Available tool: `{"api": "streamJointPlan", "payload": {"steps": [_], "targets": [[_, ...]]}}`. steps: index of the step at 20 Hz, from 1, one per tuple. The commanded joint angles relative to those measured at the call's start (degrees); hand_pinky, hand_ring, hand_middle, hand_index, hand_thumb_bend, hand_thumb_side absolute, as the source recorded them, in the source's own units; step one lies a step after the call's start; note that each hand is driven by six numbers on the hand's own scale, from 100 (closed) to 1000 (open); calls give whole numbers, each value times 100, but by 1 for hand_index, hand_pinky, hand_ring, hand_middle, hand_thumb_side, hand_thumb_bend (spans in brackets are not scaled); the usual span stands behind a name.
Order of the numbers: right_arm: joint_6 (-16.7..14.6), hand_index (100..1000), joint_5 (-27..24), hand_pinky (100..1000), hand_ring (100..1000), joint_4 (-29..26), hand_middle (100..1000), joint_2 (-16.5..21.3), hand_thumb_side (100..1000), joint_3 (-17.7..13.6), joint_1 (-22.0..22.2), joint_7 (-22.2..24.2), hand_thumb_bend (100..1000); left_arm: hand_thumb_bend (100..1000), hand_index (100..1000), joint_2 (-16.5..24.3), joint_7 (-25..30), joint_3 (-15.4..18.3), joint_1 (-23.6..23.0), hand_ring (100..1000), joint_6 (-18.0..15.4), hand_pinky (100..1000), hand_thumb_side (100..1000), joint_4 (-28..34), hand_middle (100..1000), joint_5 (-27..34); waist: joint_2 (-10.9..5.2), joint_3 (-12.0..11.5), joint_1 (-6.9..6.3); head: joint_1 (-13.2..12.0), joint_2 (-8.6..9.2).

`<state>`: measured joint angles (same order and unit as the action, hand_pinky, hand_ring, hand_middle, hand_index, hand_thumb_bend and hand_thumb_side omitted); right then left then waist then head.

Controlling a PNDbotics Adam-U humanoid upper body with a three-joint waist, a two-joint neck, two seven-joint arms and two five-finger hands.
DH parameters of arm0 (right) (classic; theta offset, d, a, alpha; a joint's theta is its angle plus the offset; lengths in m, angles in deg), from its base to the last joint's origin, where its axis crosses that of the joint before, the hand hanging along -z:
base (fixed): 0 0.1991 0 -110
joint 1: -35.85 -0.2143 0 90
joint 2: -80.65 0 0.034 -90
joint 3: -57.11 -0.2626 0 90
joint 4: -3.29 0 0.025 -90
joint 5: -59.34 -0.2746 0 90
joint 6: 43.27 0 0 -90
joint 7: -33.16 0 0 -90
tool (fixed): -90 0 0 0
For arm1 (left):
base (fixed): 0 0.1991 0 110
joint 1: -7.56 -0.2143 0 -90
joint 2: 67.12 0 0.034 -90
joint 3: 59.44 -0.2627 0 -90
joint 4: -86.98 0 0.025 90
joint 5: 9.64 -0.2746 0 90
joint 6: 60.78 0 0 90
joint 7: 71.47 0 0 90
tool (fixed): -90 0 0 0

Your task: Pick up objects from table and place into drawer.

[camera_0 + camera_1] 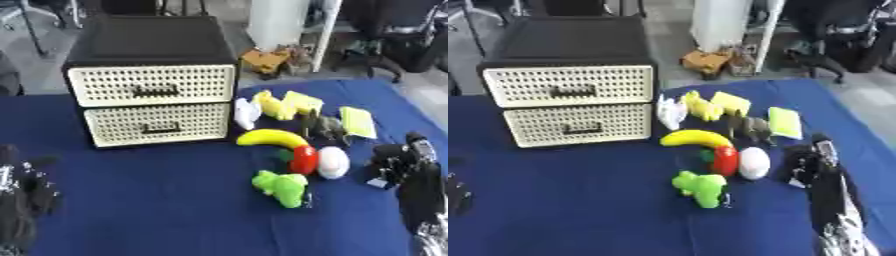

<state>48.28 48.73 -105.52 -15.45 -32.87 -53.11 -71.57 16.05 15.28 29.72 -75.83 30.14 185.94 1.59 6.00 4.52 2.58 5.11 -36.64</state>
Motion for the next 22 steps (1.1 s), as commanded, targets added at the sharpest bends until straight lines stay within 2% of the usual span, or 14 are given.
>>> {"api": "streamJointPlan", "payload": {"steps": [1,18,22], "targets": [[-14,557,-5,411,451,-102,446,116,1000,-36,-32,2,100,506,655,120,13,-1,65,100,-3,100,1000,104,100,1,-59,-8,-11,2,46],[-13,557,-8,411,450,-97,445,122,1000,-30,-40,4,100,498,655,156,25,-18,104,100,3,100,1000,124,100,-7,-67,12,-25,15,47],[-13,556,-8,411,450,-96,445,127,1000,-27,-38,6,100,471,655,280,18,-51,200,100,25,100,1000,169,100,-215,-70,14,-27,4,43]]}}
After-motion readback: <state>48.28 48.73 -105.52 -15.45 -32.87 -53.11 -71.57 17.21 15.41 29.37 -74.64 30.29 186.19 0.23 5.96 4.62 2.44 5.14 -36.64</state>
